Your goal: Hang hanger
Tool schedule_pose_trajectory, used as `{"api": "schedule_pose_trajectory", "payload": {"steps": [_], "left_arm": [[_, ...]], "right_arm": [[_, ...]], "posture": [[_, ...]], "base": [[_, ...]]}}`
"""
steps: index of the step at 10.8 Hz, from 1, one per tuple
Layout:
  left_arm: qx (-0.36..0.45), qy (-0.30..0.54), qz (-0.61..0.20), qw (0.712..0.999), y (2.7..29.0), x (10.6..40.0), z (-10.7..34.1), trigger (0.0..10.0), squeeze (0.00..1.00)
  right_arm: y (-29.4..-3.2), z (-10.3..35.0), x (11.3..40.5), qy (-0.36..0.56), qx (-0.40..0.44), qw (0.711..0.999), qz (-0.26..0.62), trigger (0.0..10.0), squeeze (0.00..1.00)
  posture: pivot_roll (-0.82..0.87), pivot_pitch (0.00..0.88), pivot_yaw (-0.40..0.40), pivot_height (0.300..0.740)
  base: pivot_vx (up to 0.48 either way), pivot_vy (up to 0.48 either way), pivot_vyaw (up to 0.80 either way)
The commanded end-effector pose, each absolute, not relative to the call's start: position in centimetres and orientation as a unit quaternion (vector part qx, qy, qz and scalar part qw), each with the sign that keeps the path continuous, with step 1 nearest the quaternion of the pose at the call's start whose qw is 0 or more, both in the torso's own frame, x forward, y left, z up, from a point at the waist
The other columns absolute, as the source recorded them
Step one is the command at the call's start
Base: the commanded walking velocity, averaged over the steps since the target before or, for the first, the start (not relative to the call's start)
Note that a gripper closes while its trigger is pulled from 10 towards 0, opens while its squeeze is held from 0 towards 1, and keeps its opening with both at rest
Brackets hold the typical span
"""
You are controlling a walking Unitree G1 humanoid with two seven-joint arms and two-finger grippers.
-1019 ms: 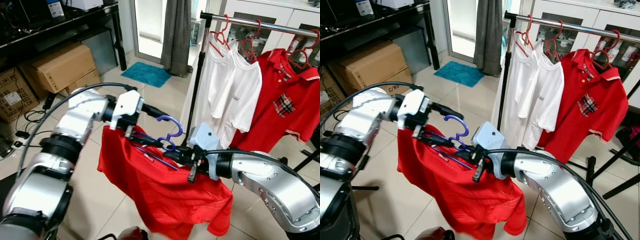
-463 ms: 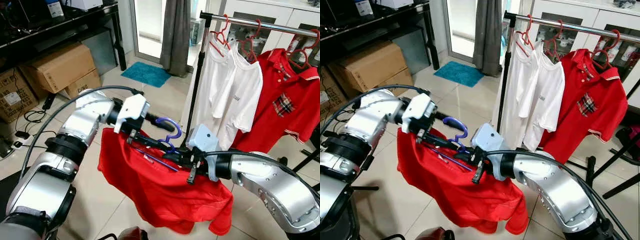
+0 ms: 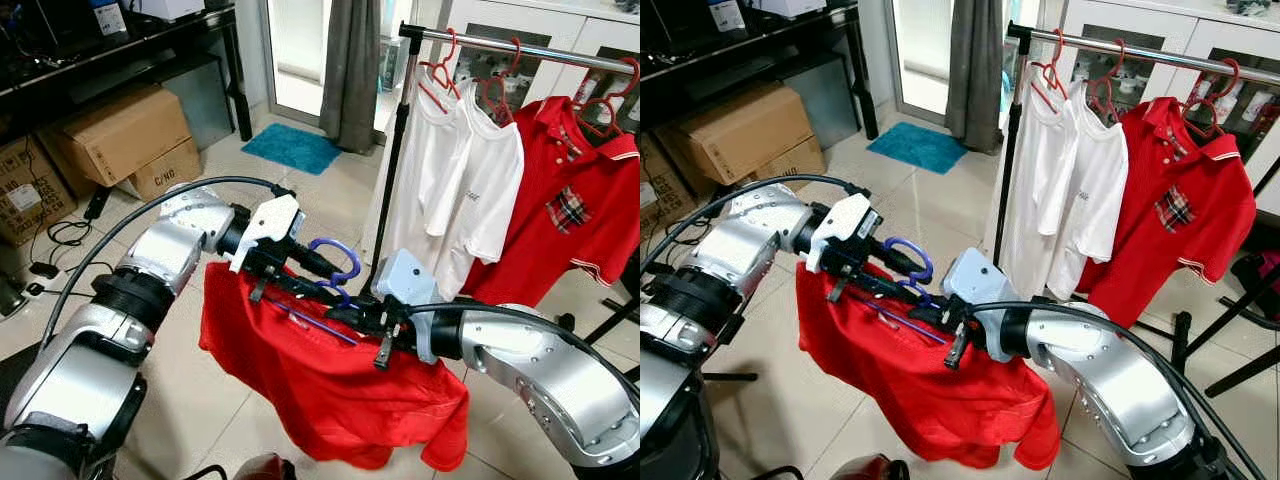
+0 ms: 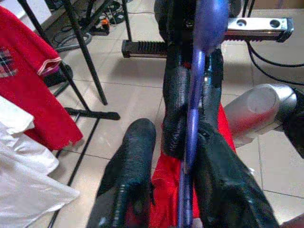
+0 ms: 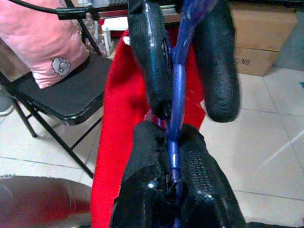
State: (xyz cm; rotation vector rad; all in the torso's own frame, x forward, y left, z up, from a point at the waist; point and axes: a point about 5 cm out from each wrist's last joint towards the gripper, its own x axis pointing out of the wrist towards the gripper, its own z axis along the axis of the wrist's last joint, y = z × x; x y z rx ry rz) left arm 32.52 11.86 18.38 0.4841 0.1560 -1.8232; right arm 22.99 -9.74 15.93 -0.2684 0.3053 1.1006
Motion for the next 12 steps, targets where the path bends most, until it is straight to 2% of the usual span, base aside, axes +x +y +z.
{"api": "schedule_pose_trajectory", "payload": {"steps": [1,9,10,11,12], "left_arm": [[0.204,0.064,-0.783,0.584,11.9,32.5,18.7,0.0,0.00],[0.176,0.096,-0.780,0.592,13.0,32.0,18.6,0.0,0.00],[0.172,0.103,-0.776,0.598,13.4,32.0,18.6,0.0,0.00],[0.176,0.105,-0.773,0.601,13.8,32.0,18.8,0.0,0.00],[0.178,0.106,-0.772,0.600,13.9,32.0,18.8,0.0,0.00]], "right_arm": [[-9.0,17.4,22.8,0.105,-0.131,0.823,0.543,0.0,0.00],[-9.1,17.5,22.8,0.109,-0.132,0.821,0.545,0.0,0.00],[-9.3,17.5,22.2,0.119,-0.127,0.807,0.564,6.8,0.00],[-9.5,17.5,21.6,0.135,-0.118,0.790,0.587,10.0,1.00],[-9.6,17.5,21.5,0.138,-0.117,0.788,0.589,10.0,1.00]], "posture": [[0.01,0.000,0.069,0.740],[0.02,0.000,0.065,0.740],[0.02,0.000,0.065,0.740],[0.02,0.000,0.061,0.740],[0.02,0.000,0.060,0.740]], "base": [[0.000,0.000,0.00],[0.000,0.000,0.00],[0.000,0.000,0.00],[0.000,0.000,0.00],[0.000,0.000,0.00]]}}
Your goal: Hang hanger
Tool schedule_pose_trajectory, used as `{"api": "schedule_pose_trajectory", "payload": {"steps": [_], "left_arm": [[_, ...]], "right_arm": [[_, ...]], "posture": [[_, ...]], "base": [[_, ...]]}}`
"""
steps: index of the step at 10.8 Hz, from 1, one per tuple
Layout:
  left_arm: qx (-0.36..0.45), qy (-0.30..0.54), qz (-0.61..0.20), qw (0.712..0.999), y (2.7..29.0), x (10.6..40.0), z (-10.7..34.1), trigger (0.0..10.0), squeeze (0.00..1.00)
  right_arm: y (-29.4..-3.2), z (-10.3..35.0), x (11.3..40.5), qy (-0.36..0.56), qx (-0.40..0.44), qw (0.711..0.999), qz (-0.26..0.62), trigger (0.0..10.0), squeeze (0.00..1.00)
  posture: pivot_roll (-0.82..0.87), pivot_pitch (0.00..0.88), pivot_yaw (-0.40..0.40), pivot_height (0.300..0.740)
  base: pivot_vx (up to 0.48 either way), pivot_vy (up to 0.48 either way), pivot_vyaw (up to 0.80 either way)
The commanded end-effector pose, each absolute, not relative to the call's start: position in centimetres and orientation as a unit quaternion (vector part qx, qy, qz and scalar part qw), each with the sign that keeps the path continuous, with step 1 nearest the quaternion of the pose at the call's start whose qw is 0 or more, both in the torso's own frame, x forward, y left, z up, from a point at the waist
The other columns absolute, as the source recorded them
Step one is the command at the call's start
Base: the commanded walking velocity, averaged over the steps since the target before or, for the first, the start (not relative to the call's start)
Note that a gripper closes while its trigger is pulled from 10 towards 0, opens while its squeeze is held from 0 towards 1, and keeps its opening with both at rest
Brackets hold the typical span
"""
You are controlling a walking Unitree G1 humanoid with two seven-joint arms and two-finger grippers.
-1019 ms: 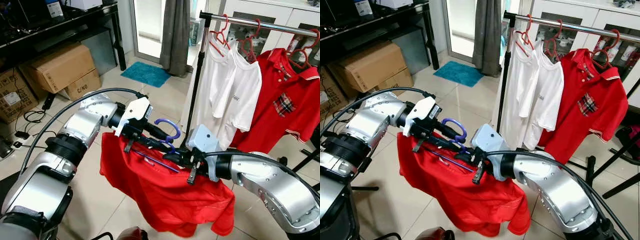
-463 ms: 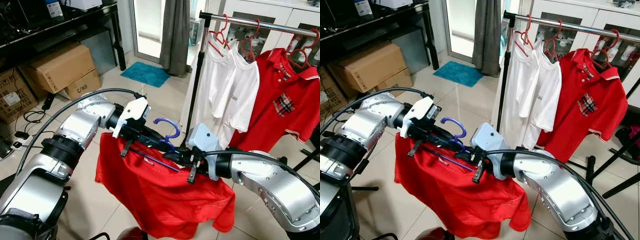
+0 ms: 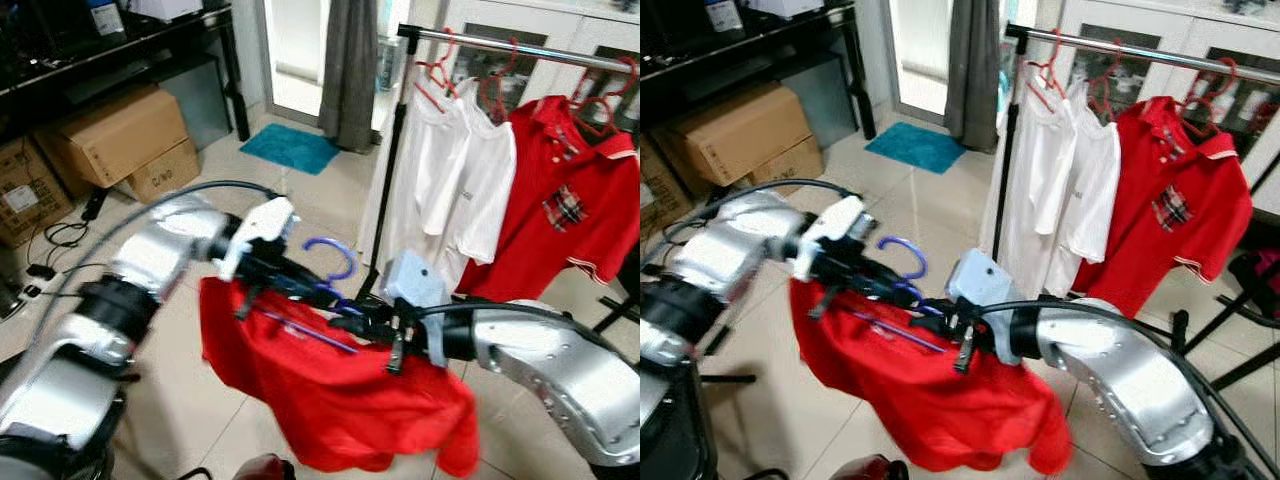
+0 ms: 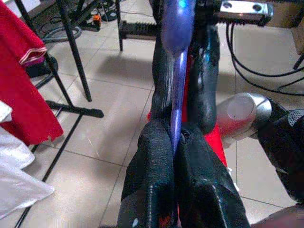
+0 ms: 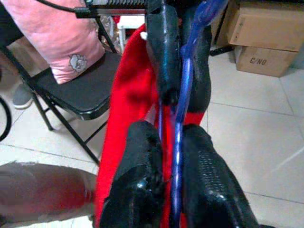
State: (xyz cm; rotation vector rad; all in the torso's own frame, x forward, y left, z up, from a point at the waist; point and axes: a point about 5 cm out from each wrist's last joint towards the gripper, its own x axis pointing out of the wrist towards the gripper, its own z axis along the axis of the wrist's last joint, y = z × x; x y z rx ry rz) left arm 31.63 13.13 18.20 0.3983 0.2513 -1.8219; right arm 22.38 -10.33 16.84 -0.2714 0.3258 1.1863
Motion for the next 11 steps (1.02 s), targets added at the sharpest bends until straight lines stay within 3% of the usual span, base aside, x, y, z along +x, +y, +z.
{"api": "schedule_pose_trajectory", "payload": {"steps": [1,3,5,6,8,9,10,11], "left_arm": [[0.181,0.108,-0.772,0.600,13.9,31.9,18.8,0.0,0.00],[0.194,0.128,-0.766,0.600,14.3,31.7,18.2,0.0,0.00],[0.226,0.132,-0.705,0.659,14.9,32.6,16.9,0.0,0.00],[0.216,0.123,-0.691,0.679,14.9,32.7,17.0,0.0,0.00],[0.211,0.100,-0.655,0.719,15.1,33.1,17.1,0.0,0.00],[0.194,0.088,-0.642,0.736,15.1,33.1,17.1,0.0,0.00],[0.184,0.082,-0.637,0.744,15.2,32.8,17.0,0.0,0.00],[0.181,0.080,-0.633,0.748,15.3,32.6,17.0,0.0,0.00]], "right_arm": [[-9.8,17.5,21.6,0.141,-0.120,0.787,0.589,10.0,1.00],[-10.6,17.7,22.0,0.146,-0.134,0.788,0.583,10.0,1.00],[-12.1,19.4,22.2,0.116,-0.110,0.813,0.559,10.0,1.00],[-12.4,20.0,22.4,0.099,-0.090,0.834,0.536,10.0,1.00],[-13.8,18.2,22.7,0.151,-0.090,0.883,0.435,10.0,1.00],[-14.5,16.9,23.5,0.175,-0.050,0.924,0.336,10.0,0.93],[-14.7,15.8,23.9,0.193,-0.032,0.943,0.271,10.0,0.00],[-14.6,15.3,24.0,0.202,-0.001,0.949,0.242,10.0,0.00]], "posture": [[0.02,0.000,0.057,0.740],[0.02,0.000,0.049,0.740],[0.02,0.000,0.053,0.740],[0.02,0.000,0.057,0.740],[0.02,0.000,0.063,0.740],[0.02,0.000,0.067,0.740],[0.02,0.000,0.067,0.740],[0.03,0.000,0.067,0.740]], "base": [[0.000,0.000,0.00],[0.000,0.000,0.00],[0.000,0.000,0.00],[0.000,0.000,0.00],[0.000,0.000,0.00],[0.000,0.000,0.00],[0.000,0.000,0.00],[0.000,0.000,0.00]]}}
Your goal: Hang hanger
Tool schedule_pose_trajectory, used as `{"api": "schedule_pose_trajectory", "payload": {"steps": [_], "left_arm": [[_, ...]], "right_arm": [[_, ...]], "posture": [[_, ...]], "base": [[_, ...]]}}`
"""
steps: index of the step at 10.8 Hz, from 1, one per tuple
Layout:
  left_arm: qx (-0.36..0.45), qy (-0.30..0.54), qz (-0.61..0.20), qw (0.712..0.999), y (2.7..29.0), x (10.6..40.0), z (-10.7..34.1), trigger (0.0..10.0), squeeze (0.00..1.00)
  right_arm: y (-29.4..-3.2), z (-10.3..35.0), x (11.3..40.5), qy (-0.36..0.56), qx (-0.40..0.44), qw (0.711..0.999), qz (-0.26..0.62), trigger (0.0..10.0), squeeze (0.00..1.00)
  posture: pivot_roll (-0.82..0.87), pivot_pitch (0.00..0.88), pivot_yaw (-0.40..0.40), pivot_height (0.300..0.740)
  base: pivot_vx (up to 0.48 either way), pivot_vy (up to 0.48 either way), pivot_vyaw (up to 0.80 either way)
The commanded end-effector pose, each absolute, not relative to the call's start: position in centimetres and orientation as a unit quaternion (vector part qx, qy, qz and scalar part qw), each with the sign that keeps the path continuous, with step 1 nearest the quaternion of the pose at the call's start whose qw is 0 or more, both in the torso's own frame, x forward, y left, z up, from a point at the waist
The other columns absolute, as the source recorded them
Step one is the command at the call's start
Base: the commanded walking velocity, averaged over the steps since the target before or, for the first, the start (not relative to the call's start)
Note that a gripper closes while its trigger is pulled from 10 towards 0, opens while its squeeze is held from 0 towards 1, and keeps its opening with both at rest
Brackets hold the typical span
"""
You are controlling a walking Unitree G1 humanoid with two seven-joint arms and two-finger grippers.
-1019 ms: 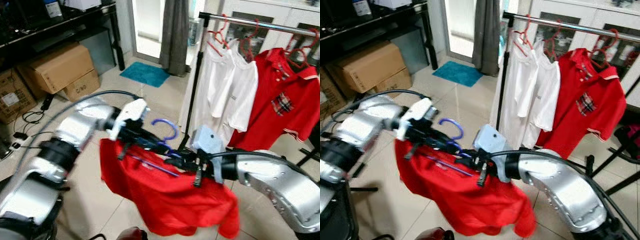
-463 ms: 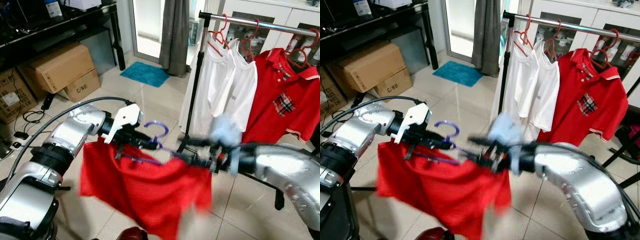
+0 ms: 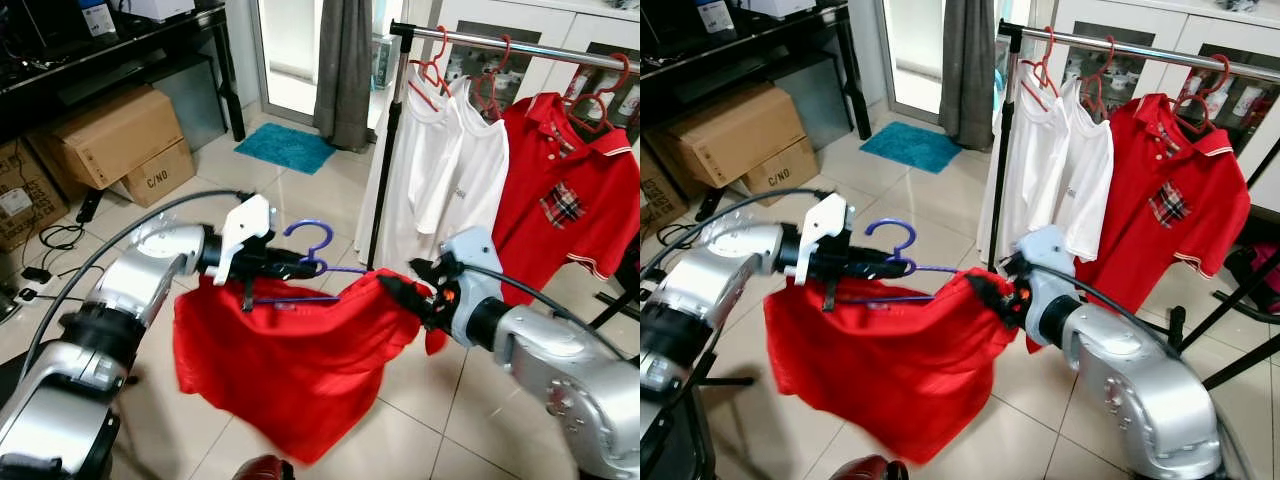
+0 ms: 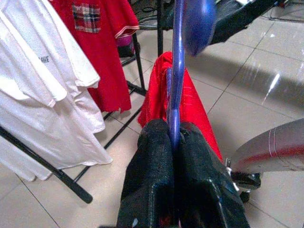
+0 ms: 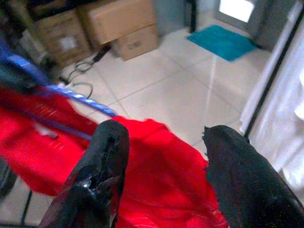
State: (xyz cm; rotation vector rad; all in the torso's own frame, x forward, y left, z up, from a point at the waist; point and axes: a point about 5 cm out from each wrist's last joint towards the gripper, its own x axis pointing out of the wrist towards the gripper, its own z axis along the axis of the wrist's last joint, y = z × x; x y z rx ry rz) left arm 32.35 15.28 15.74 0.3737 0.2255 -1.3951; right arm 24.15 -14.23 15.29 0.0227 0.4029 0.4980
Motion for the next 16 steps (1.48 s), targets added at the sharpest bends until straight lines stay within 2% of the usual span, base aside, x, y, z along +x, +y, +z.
{"api": "schedule_pose_trajectory", "payload": {"steps": [1,2,3,4,6,7,8,10,11,16], "left_arm": [[0.180,0.079,-0.631,0.751,15.4,32.5,17.0,0.0,0.00],[0.183,0.078,-0.626,0.754,15.4,32.6,16.9,0.0,0.00],[0.186,0.073,-0.619,0.759,15.2,32.6,16.9,0.0,0.00],[0.186,0.070,-0.612,0.765,15.0,32.5,16.8,0.0,0.00],[0.179,0.069,-0.612,0.767,14.8,32.4,16.5,0.0,0.00],[0.170,0.063,-0.617,0.766,14.2,32.3,16.6,0.0,0.00],[0.167,0.061,-0.617,0.767,14.1,32.2,16.7,0.0,0.00],[0.157,0.055,-0.622,0.765,13.7,32.1,16.8,0.0,0.00],[0.155,0.053,-0.622,0.765,13.6,32.0,16.8,0.0,0.00],[0.183,0.064,-0.617,0.762,13.8,32.1,16.2,0.0,0.00]], "right_arm": [[-14.5,15.2,24.3,0.206,0.029,0.952,0.224,10.0,0.00],[-14.2,15.1,24.4,0.213,0.050,0.950,0.225,10.0,0.00],[-14.0,14.9,24.5,0.221,0.068,0.947,0.222,5.3,0.00],[-13.6,14.9,24.4,0.225,0.101,0.941,0.232,2.1,0.00],[-13.2,14.9,24.3,0.231,0.109,0.937,0.239,1.3,0.00],[-13.1,14.3,24.5,0.241,0.111,0.937,0.227,1.8,0.00],[-13.2,14.1,24.7,0.245,0.114,0.938,0.216,1.9,0.00],[-13.5,13.8,25.1,0.251,0.116,0.940,0.200,1.3,0.00],[-13.6,13.5,25.2,0.254,0.115,0.940,0.194,0.0,0.00],[-13.8,14.3,25.5,0.225,0.129,0.947,0.190,0.0,0.00]], "posture": [[0.03,0.000,0.066,0.740],[0.04,0.001,0.065,0.740],[0.04,0.002,0.065,0.740],[0.04,0.002,0.065,0.740],[0.04,0.004,0.063,0.740],[0.04,0.004,0.058,0.740],[0.04,0.004,0.058,0.740],[0.04,0.002,0.053,0.740],[0.04,0.000,0.051,0.740],[0.03,0.000,0.059,0.740]], "base": [[0.000,0.000,0.00],[0.000,0.000,0.00],[0.000,0.000,0.00],[0.000,0.000,0.00],[0.000,0.000,0.00],[0.000,0.000,0.00],[0.000,0.000,0.00],[0.000,0.000,0.00],[0.000,0.000,0.00],[0.000,0.000,0.00]]}}
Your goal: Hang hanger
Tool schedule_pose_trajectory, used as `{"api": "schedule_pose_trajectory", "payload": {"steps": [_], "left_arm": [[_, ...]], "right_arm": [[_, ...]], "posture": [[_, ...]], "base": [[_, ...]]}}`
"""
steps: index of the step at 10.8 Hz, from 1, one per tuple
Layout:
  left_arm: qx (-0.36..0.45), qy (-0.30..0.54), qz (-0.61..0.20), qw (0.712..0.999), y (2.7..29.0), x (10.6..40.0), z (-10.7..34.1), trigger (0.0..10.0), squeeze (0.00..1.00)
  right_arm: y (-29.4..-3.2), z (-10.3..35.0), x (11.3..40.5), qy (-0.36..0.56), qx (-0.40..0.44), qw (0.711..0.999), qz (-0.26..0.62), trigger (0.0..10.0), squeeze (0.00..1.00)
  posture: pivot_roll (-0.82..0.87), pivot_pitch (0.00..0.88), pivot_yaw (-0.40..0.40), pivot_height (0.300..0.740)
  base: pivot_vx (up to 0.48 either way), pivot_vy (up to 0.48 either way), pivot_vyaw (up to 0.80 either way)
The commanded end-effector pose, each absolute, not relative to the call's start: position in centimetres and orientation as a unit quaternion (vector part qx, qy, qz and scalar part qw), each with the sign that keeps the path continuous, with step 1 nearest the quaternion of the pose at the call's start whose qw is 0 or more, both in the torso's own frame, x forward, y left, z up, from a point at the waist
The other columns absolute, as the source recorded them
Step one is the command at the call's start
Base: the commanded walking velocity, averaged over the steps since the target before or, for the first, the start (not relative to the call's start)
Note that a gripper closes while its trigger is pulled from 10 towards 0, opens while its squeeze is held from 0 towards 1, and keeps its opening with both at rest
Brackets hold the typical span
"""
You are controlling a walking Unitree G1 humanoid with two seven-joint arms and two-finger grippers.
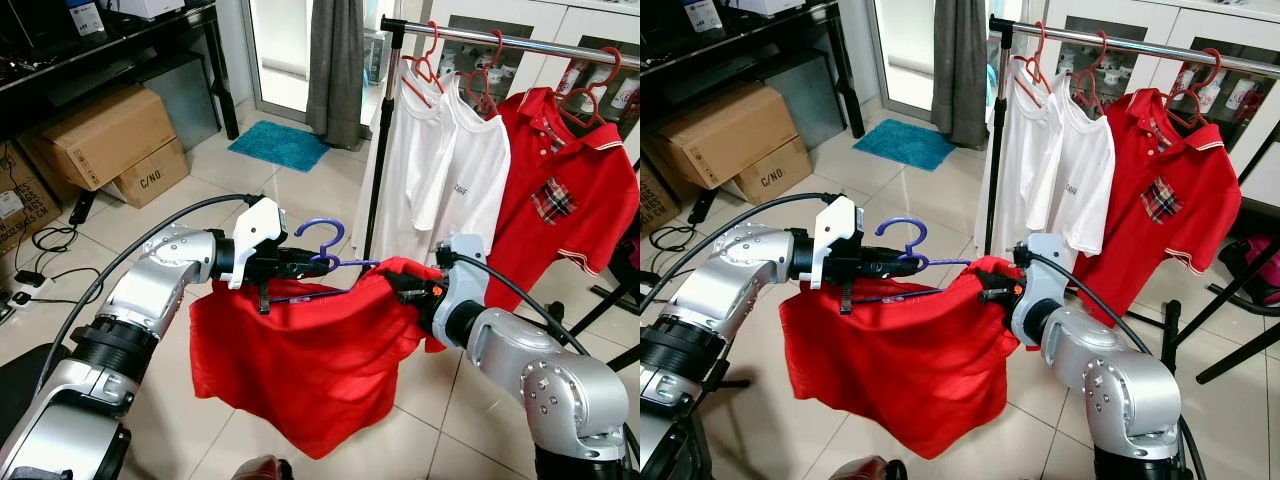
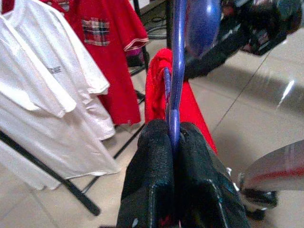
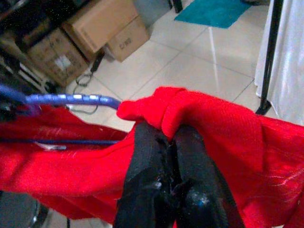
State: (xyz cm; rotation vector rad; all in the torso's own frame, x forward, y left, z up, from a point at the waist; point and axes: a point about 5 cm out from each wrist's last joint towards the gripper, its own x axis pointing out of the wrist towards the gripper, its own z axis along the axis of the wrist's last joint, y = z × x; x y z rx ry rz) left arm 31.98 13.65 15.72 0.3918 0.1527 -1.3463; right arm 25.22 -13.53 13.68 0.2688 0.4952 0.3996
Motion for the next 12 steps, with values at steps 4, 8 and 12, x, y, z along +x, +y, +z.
{"api": "schedule_pose_trajectory", "payload": {"steps": [4,8,12], "left_arm": [[0.247,0.089,-0.608,0.749,14.4,32.0,14.9,0.0,0.00],[0.259,0.099,-0.646,0.711,13.4,30.9,13.8,0.0,0.00],[0.224,0.077,-0.657,0.716,13.1,30.8,14.6,0.0,0.00]], "right_arm": [[-14.5,15.6,25.9,0.200,0.139,0.953,0.182,0.0,0.00],[-14.7,15.9,26.3,0.193,0.161,0.952,0.175,0.0,0.00],[-14.3,15.8,25.7,0.208,0.127,0.946,0.215,10.0,1.00]], "posture": [[0.03,0.000,0.062,0.740],[0.03,0.000,0.066,0.740],[0.03,0.000,0.067,0.740]], "base": [[0.000,0.000,0.00],[0.000,0.000,0.00],[0.000,0.000,0.00]]}}
